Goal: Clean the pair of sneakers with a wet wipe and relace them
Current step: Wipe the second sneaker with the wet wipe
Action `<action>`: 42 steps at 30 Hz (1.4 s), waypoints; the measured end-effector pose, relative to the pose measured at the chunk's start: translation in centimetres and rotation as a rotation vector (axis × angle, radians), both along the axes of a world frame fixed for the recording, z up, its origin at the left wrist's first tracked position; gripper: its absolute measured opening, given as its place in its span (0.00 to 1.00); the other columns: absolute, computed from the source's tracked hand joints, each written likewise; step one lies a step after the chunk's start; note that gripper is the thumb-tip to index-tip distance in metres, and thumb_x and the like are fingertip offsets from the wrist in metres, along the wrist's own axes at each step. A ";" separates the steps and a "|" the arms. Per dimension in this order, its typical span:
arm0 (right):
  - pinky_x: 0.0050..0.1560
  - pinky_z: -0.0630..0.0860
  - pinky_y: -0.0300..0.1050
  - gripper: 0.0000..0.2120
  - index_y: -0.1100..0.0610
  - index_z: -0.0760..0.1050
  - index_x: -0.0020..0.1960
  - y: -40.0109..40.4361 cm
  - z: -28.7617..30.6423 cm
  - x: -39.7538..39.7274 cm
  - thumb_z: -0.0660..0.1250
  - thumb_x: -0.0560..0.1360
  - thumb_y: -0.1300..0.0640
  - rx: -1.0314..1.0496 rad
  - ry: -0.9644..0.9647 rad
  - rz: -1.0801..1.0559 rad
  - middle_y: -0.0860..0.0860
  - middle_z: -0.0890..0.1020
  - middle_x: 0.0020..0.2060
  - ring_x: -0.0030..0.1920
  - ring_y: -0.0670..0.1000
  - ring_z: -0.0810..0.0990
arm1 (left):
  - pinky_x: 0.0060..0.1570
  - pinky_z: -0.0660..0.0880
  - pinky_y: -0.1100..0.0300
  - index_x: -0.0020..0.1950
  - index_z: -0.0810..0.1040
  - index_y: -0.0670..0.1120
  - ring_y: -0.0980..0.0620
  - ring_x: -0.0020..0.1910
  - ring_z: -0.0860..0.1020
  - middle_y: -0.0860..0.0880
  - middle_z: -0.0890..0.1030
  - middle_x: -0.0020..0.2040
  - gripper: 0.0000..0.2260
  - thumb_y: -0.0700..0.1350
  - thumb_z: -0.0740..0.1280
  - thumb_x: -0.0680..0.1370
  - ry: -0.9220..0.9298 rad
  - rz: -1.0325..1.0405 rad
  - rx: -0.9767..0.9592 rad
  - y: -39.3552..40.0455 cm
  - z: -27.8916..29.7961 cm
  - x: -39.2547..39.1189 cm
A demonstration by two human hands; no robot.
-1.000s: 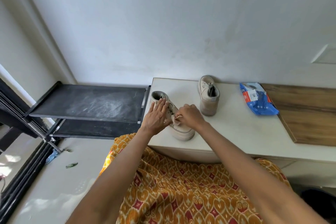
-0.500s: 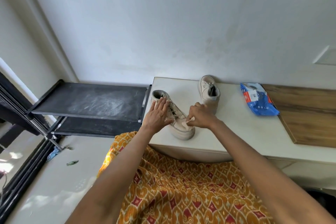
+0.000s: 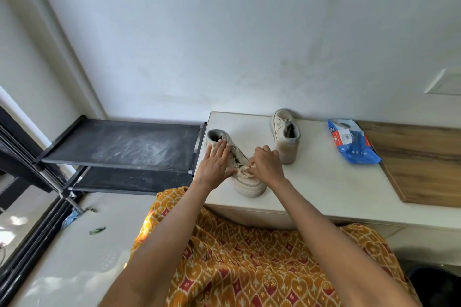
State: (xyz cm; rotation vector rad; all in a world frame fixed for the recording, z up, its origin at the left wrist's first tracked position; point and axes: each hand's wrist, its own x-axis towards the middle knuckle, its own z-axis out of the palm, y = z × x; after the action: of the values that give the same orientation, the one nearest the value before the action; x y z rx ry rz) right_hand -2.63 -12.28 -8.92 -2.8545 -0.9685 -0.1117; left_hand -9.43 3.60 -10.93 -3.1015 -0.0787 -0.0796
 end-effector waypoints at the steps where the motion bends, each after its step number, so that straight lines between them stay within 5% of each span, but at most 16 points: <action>1: 0.53 0.65 0.49 0.09 0.50 0.82 0.48 0.0 -0.4 -0.2 0.69 0.72 0.46 0.050 0.045 -0.005 0.51 0.77 0.49 0.56 0.53 0.71 | 0.71 0.34 0.55 0.76 0.40 0.42 0.50 0.76 0.39 0.45 0.41 0.77 0.37 0.63 0.52 0.79 -0.003 -0.001 0.001 0.0 0.0 0.0; 5: 0.53 0.67 0.49 0.08 0.51 0.83 0.45 -2.9 -0.6 0.7 0.72 0.69 0.48 0.126 0.186 0.075 0.50 0.77 0.46 0.53 0.53 0.71 | 0.71 0.34 0.54 0.76 0.40 0.42 0.50 0.76 0.40 0.46 0.41 0.77 0.37 0.63 0.51 0.79 -0.013 -0.004 -0.011 0.0 -0.2 0.1; 9: 0.44 0.72 0.50 0.06 0.50 0.82 0.34 -2.9 -0.8 0.2 0.79 0.60 0.51 0.146 -0.066 0.110 0.47 0.79 0.39 0.44 0.54 0.77 | 0.71 0.34 0.54 0.76 0.41 0.42 0.50 0.76 0.39 0.45 0.41 0.77 0.36 0.62 0.52 0.79 -0.017 -0.003 -0.018 -0.1 -0.2 0.2; 11: 0.47 0.73 0.52 0.05 0.50 0.83 0.35 -1.8 -1.9 -1.2 0.78 0.61 0.54 0.220 -0.066 0.103 0.48 0.81 0.42 0.48 0.55 0.78 | 0.71 0.35 0.54 0.76 0.40 0.42 0.50 0.76 0.39 0.45 0.41 0.77 0.36 0.62 0.51 0.79 -0.008 0.003 -0.009 -0.1 -0.3 0.1; 17: 0.70 0.56 0.56 0.03 0.48 0.84 0.41 -5.2 -3.0 -1.3 0.73 0.69 0.50 0.339 0.145 0.092 0.47 0.76 0.63 0.71 0.53 0.63 | 0.73 0.36 0.53 0.76 0.40 0.43 0.51 0.76 0.39 0.46 0.40 0.77 0.37 0.63 0.51 0.79 -0.010 -0.011 0.001 0.1 -0.5 0.1; 23: 0.73 0.37 0.55 0.05 0.47 0.83 0.46 -2.7 -2.2 -1.6 0.70 0.72 0.49 0.263 0.177 0.035 0.45 0.63 0.73 0.76 0.51 0.47 | 0.74 0.36 0.52 0.76 0.41 0.43 0.51 0.76 0.39 0.46 0.41 0.77 0.37 0.64 0.51 0.78 -0.003 -0.010 -0.011 0.2 -0.4 0.1; 33: 0.73 0.45 0.58 0.07 0.47 0.84 0.47 -1.7 -1.7 -0.6 0.68 0.73 0.49 0.122 0.006 -0.068 0.47 0.69 0.70 0.74 0.54 0.56 | 0.73 0.36 0.53 0.77 0.42 0.43 0.50 0.76 0.39 0.46 0.41 0.77 0.36 0.63 0.52 0.79 -0.007 -0.010 -0.031 0.1 -0.3 0.3; 37: 0.58 0.63 0.49 0.08 0.50 0.83 0.49 0.2 -2.3 -0.9 0.66 0.74 0.51 0.156 0.091 -0.148 0.48 0.79 0.57 0.62 0.53 0.69 | 0.72 0.35 0.54 0.77 0.43 0.43 0.50 0.76 0.39 0.46 0.42 0.77 0.36 0.63 0.52 0.79 -0.018 -0.002 -0.058 -0.2 -0.5 0.3; 42: 0.45 0.71 0.43 0.09 0.50 0.84 0.48 -2.5 0.0 1.4 0.70 0.69 0.52 0.067 0.442 -0.090 0.55 0.83 0.47 0.54 0.53 0.77 | 0.73 0.37 0.55 0.77 0.46 0.43 0.51 0.76 0.41 0.46 0.45 0.78 0.32 0.60 0.50 0.80 -0.050 0.000 -0.120 -0.2 -0.7 0.5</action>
State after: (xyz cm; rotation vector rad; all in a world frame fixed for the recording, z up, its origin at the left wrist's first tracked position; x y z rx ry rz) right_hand -1.28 -14.79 -8.91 -2.6848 -0.7286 0.4502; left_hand -8.98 3.38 -11.61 -3.2199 -0.0878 -0.1585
